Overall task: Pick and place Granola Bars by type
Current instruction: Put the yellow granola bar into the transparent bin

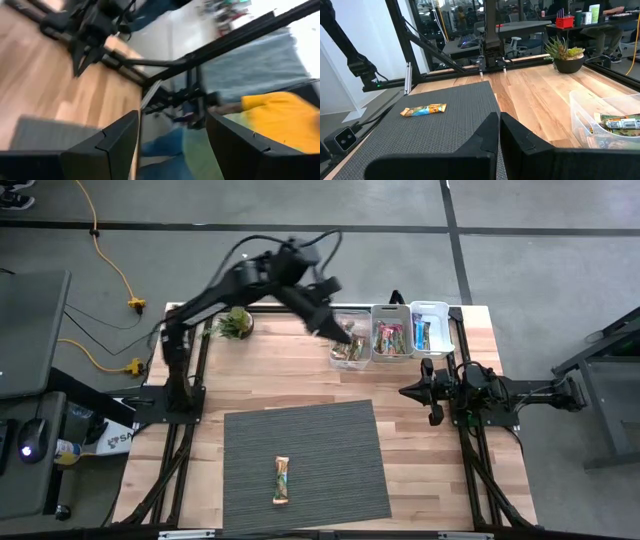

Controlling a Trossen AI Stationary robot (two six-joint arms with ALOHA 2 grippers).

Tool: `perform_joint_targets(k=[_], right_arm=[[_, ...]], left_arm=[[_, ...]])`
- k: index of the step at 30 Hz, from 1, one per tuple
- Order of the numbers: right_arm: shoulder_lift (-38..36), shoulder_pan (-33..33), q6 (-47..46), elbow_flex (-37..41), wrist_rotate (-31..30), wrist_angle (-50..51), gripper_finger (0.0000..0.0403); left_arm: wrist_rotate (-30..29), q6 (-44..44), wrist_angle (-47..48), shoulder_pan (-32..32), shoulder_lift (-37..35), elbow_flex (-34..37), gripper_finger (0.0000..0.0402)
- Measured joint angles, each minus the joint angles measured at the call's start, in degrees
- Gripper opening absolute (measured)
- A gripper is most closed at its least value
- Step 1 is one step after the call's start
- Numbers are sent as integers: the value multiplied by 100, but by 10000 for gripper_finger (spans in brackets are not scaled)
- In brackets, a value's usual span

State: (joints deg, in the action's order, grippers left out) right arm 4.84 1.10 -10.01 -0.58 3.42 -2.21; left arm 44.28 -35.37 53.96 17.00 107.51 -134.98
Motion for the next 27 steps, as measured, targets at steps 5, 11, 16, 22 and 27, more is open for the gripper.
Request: perform_joint_targets(k=[5,11,16,22,27], right_arm=[[2,0,-1,0,0,3,0],[2,0,1,-2,2,3,0],[2,-1,0,-1,0,5,0],[2,-2,0,0,0,12,0],[2,-1,0,-1,0,15,0]], left_arm=[[-1324,72,780,-555,-716,0,229],[-3336,-304,1058,-1415,-1482,-7,229],[-5378,-1241,2087,-2442,-1933,-2,229],[-7890,-2993,3122,-4043,-2251,-2,229],[-9322,-4469,3585,-5167,-2276,77,229]])
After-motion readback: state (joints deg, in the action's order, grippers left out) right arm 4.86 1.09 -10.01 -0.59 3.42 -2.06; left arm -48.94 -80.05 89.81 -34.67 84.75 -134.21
